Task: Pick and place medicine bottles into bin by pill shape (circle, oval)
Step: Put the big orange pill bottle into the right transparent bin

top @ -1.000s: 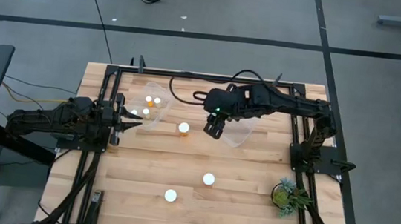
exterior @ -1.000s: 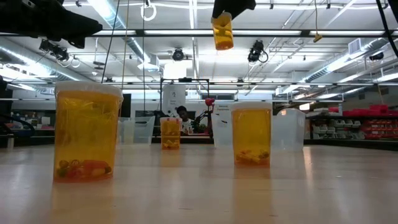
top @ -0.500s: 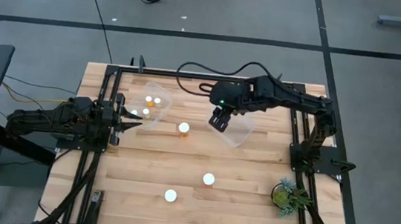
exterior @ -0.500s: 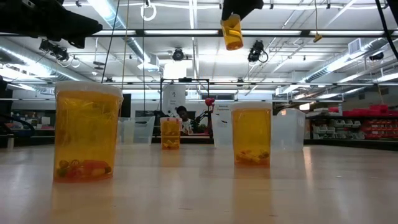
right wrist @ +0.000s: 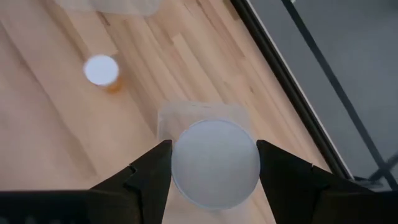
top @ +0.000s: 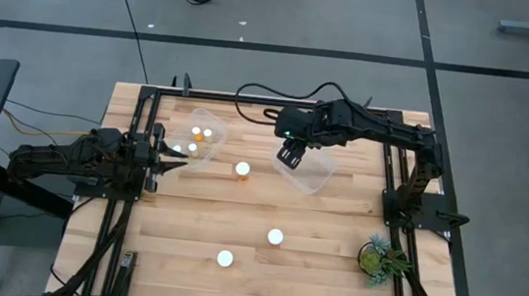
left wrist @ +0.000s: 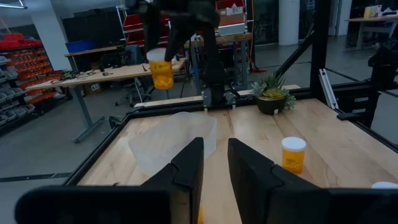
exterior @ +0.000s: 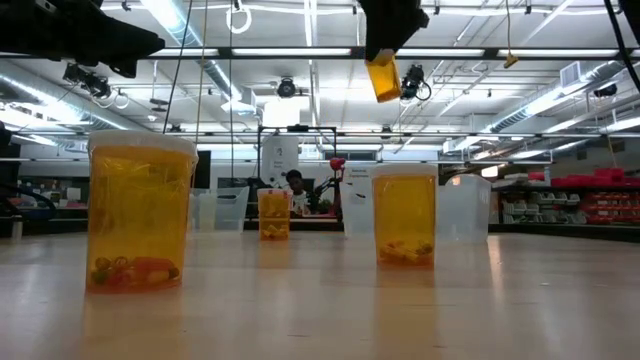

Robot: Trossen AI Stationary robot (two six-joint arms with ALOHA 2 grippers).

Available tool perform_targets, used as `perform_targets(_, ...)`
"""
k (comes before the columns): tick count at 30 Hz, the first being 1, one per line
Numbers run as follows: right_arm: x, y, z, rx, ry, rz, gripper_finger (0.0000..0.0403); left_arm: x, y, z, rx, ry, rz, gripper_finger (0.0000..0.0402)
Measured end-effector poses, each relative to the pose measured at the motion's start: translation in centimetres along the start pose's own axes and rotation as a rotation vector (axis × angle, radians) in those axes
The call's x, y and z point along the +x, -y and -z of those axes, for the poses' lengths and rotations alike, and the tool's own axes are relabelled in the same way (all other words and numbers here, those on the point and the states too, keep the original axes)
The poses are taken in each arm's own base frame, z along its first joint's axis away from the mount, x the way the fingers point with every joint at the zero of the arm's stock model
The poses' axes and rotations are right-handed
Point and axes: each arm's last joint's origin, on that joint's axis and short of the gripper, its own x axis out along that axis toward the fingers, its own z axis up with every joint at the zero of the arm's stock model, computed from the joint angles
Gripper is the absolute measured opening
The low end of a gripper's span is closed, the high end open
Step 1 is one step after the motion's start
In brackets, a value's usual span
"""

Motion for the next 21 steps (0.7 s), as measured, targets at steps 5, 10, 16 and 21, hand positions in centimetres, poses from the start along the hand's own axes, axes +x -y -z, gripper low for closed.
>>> perform_targets(5,2.6,0.0,0.2,-0.025,-0.037,0.024,0.0226,0.0,0.0,0.0,0.0,0.0,0.0,0.0078)
perform_targets(10,5.3,0.5,0.6,-0.032,-0.084,0.04,0.0226,0.0,0.0,0.0,0.0,0.0,0.0,0.0085)
perform_targets(16,8.4,1.3,1.4,-0.017,-0.147,0.048,0.0226,0.0,0.0,0.0,0.0,0.0,0.001,0.0089)
perform_targets(21,10.7,1.5,2.1,-0.025,-0.169,0.036,0.0226,0.0,0.0,0.0,0.0,0.0,0.0,0.0083)
